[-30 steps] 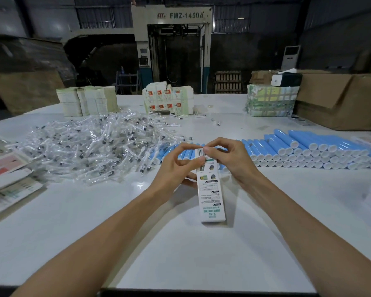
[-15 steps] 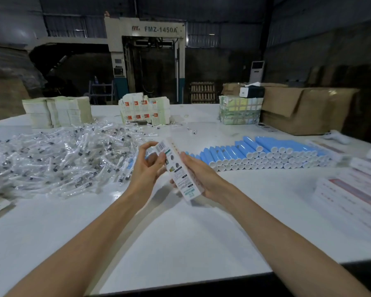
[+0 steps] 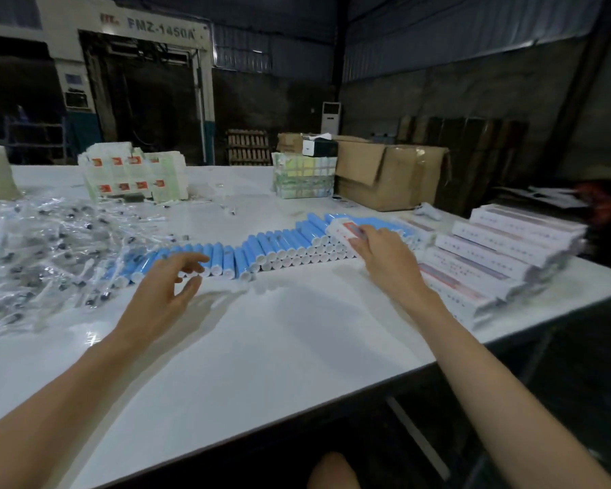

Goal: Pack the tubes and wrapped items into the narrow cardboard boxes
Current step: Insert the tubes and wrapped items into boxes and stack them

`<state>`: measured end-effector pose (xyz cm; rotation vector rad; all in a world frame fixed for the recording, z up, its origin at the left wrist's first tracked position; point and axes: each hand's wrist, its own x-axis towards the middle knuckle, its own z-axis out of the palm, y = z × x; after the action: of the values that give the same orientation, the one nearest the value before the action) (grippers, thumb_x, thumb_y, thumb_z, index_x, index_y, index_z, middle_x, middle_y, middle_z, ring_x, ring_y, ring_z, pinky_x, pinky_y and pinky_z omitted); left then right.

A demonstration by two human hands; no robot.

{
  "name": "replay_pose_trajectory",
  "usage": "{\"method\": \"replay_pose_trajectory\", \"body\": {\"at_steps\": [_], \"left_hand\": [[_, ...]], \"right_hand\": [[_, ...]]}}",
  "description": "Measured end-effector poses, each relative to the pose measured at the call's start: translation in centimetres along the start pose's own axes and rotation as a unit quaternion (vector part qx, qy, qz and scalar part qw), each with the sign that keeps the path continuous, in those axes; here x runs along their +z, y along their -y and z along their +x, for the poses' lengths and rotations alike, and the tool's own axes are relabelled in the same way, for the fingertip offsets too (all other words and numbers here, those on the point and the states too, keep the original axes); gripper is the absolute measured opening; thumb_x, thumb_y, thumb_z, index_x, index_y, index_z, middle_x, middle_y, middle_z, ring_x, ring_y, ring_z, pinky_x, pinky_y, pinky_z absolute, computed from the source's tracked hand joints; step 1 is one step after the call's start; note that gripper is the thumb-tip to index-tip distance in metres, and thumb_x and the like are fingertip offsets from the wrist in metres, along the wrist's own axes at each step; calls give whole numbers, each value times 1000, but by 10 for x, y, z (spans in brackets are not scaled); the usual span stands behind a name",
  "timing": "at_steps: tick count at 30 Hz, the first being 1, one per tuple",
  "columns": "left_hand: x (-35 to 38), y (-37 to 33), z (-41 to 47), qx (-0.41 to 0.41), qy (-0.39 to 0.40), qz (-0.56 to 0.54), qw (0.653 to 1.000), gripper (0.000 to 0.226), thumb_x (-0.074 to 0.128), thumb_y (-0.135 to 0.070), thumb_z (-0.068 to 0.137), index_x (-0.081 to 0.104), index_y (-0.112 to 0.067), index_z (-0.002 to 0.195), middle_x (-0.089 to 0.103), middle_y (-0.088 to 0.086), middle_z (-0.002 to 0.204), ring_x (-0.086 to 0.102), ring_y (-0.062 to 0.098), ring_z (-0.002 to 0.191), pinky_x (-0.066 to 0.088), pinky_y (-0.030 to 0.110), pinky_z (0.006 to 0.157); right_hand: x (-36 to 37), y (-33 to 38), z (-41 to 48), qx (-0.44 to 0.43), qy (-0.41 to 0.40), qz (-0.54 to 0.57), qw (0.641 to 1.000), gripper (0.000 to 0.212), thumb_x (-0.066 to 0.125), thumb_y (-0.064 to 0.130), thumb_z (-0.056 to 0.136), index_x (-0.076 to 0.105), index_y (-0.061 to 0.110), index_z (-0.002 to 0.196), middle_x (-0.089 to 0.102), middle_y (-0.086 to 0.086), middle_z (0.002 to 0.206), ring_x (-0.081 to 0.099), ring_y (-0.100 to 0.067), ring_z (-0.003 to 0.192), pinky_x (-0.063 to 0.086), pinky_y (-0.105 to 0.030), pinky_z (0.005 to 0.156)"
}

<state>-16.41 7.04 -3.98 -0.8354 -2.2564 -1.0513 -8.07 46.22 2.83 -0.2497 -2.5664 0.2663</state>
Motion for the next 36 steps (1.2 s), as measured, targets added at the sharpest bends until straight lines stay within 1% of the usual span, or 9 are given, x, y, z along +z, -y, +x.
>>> {"method": "replay_pose_trajectory", "body": {"at_steps": [5,9,13,18,22,26,30,33,36], "left_hand": [[0,-4,1,21,5,24,999,35,67,2,101,71,-24,124,72,-2,118,62,26,110,49,40,94],[-1,-7,0,21,15,35,999,31,66,2,101,75,-20,122,71,-3,116,60,25,110,48,41,93],[-2,-6,0,20,20,42,999,30,66,1,102,76,-22,119,70,-3,114,59,23,109,46,38,92],[-4,-2,0,9,17,40,999,30,66,-1,102,77,-25,116,68,-4,112,57,22,112,48,39,92],[-6,-3,-1,17,23,35,999,31,66,-2,102,77,-28,115,67,-7,114,55,16,111,45,31,89],[-4,-7,-2,16,44,42,998,31,65,-3,103,76,-29,116,69,-9,116,59,10,109,50,32,89],[-6,-12,-3,-11,34,37,999,24,65,-14,105,74,-34,117,71,-14,105,65,9,104,54,36,87],[-12,-13,-3,-44,-3,64,997,18,62,-25,106,68,-38,117,71,-15,93,66,6,94,53,32,77],[-18,-17,-1,-86,-35,101,991,12,59,-31,107,63,-37,117,71,-13,85,66,5,78,53,38,69]], "right_hand": [[-25,-77,-20,57,-25,-209,976,45,47,40,110,47,15,147,58,-20,139,52,-36,127,47,-46,105],[-30,-99,-39,66,-14,-253,965,50,46,47,108,46,18,148,55,-13,143,52,-30,131,46,-43,110],[-32,-99,-44,49,-13,-361,931,44,44,51,108,56,23,139,58,-7,140,53,-25,127,42,-41,109],[-33,-99,-40,78,24,-380,922,38,47,49,107,58,28,138,49,-6,149,46,-26,135,39,-44,110],[-27,-90,-40,88,-4,-373,924,47,50,51,105,56,21,141,53,-8,145,49,-28,133,40,-45,111],[-9,-35,-33,4,-75,-254,964,45,47,44,108,64,10,132,62,-14,132,55,-33,122,43,-46,103],[25,63,-18,-75,-31,36,996,30,49,37,108,69,15,114,69,0,106,61,-22,102,47,-40,88],[57,139,-6,-45,41,295,954,21,55,32,105,68,16,99,63,10,78,59,-8,72,48,-34,70],[86,200,2,20,88,481,872,19,57,24,104,69,10,102,61,7,76,55,-7,66,46,-32,67]]}}
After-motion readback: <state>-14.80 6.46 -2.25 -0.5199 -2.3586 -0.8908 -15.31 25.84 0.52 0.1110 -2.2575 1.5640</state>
